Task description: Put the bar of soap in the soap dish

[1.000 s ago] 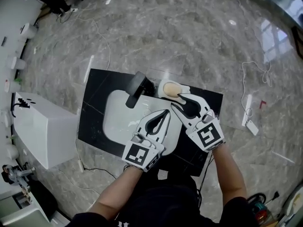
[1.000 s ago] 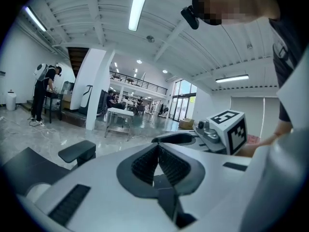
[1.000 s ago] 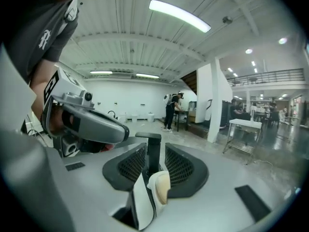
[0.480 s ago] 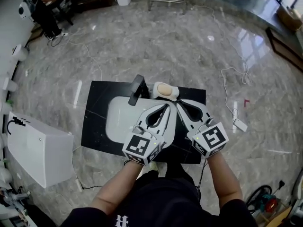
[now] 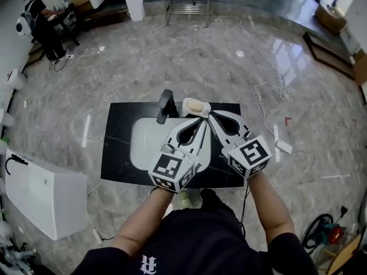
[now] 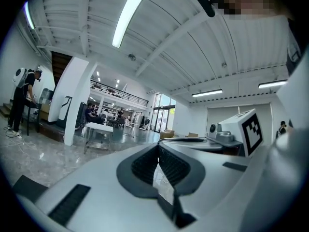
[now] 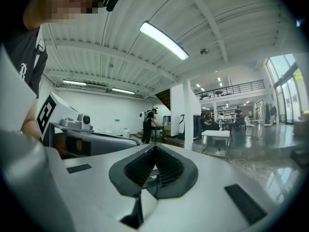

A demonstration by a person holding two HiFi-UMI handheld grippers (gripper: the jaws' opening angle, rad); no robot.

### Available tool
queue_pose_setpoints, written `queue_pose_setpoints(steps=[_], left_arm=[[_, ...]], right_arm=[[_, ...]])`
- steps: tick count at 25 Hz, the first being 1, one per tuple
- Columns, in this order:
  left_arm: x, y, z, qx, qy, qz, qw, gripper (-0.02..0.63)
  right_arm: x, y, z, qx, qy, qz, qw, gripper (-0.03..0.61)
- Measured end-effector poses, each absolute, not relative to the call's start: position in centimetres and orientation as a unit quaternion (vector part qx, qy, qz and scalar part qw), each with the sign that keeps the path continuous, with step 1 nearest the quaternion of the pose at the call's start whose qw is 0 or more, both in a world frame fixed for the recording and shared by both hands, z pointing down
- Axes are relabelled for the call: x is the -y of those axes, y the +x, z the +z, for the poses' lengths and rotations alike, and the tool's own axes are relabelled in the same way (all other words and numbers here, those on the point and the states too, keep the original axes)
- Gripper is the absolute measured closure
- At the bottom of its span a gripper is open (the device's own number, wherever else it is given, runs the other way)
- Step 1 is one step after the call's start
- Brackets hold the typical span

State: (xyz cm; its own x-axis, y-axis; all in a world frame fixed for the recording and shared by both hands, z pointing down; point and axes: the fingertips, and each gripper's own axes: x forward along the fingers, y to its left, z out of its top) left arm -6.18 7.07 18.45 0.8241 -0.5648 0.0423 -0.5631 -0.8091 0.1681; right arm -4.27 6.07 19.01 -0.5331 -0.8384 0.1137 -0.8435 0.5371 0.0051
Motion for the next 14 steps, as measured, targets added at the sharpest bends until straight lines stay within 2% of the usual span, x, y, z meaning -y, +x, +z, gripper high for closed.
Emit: queue_pose_setpoints(steps=[14], left_arm=[[-9.1, -7.2, 16.9, 0.283, 0.957, -0.011, 0.069, 0.606]], right_arm=[[-7.7, -6.3, 16.8, 0.875, 0.481, 0.002, 0.051, 0.572]])
